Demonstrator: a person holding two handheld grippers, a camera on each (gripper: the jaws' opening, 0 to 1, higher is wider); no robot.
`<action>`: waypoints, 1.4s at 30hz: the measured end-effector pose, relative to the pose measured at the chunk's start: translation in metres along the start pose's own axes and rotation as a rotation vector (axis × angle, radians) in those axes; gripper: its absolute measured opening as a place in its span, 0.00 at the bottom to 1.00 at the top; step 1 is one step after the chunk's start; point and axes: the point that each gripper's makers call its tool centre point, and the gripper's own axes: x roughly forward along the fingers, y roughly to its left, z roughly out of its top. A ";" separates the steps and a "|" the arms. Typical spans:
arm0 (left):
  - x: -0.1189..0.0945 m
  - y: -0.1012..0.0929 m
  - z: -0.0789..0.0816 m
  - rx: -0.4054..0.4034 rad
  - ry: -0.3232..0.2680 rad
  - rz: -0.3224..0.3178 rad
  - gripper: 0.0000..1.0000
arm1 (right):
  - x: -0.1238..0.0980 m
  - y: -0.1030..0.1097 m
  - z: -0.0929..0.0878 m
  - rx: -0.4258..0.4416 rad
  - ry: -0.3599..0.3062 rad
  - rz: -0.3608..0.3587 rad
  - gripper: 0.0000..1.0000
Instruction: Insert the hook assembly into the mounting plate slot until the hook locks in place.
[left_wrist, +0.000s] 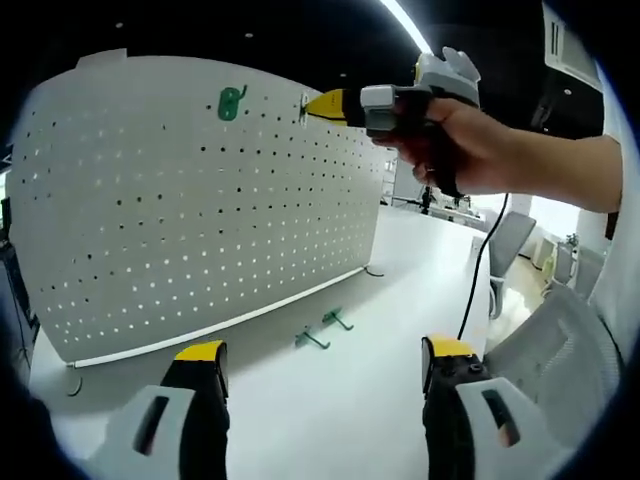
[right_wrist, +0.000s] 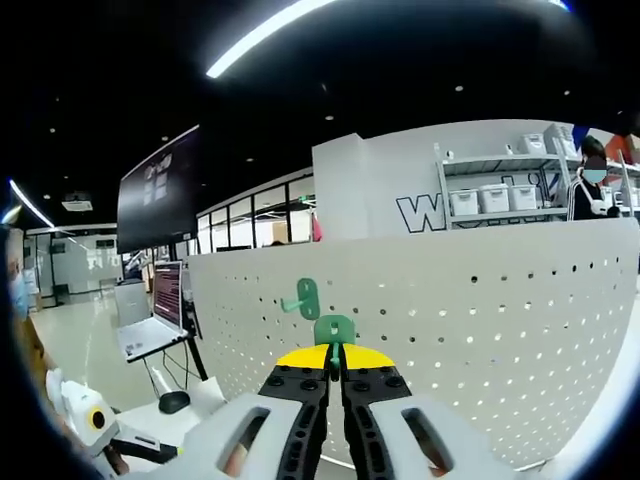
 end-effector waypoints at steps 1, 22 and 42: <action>0.000 0.000 -0.001 0.001 0.001 -0.001 0.81 | 0.001 0.000 0.000 0.001 0.000 -0.004 0.00; -0.009 0.004 -0.015 0.017 0.003 0.008 0.81 | 0.027 -0.009 0.014 -0.030 -0.045 -0.101 0.01; -0.008 0.003 -0.023 0.020 0.019 0.013 0.80 | 0.047 -0.013 0.021 -0.057 -0.063 -0.127 0.01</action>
